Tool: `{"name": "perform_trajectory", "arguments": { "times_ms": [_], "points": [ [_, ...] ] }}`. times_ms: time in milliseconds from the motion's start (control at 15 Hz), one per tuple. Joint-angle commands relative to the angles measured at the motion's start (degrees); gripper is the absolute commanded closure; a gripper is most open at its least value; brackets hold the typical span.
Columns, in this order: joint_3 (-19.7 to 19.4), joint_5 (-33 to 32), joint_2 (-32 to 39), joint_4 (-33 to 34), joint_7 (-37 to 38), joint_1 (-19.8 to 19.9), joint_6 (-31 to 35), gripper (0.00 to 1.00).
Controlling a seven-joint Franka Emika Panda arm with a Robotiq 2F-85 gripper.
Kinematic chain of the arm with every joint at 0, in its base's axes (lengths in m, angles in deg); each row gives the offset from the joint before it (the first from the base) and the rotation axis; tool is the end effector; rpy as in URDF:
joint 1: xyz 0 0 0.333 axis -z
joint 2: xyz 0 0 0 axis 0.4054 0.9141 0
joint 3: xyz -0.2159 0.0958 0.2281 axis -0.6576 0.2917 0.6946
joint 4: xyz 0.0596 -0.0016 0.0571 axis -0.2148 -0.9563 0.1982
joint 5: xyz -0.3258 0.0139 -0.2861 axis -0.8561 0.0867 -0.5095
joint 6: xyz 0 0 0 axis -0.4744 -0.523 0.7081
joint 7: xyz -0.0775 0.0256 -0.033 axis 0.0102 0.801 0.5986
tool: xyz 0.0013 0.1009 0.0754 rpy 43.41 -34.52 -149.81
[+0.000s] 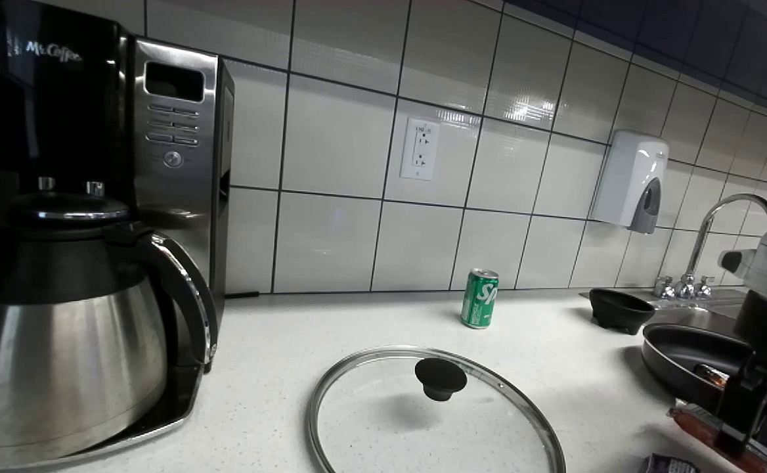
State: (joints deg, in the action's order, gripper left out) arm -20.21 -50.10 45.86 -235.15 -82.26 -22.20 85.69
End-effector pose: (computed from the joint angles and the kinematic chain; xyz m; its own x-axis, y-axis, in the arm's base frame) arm 0.4068 -0.0361 0.1740 0.9807 0.1914 0.0398 0.1890 -0.9803 0.0583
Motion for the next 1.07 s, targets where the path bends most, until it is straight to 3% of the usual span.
{"name": "perform_trajectory", "arguments": {
  "times_ms": [0, 333, 533, 733, 1000],
  "points": [
    [-0.01, 0.64, -6.28, -0.31, -4.60, 0.76, -3.47, 0.84],
    [-3.70, 4.81, -8.19, 2.39, -19.11, 0.31, -8.44, 0.84],
    [-7.14, 3.66, -13.77, 2.87, -27.31, 1.98, -17.38, 0.84],
    [-8.86, 1.18, -15.70, 5.03, -30.15, 3.59, -23.78, 0.84],
    [-9.39, -1.09, -17.04, 6.52, -30.62, 5.00, -27.40, 0.84]
  ]
}}
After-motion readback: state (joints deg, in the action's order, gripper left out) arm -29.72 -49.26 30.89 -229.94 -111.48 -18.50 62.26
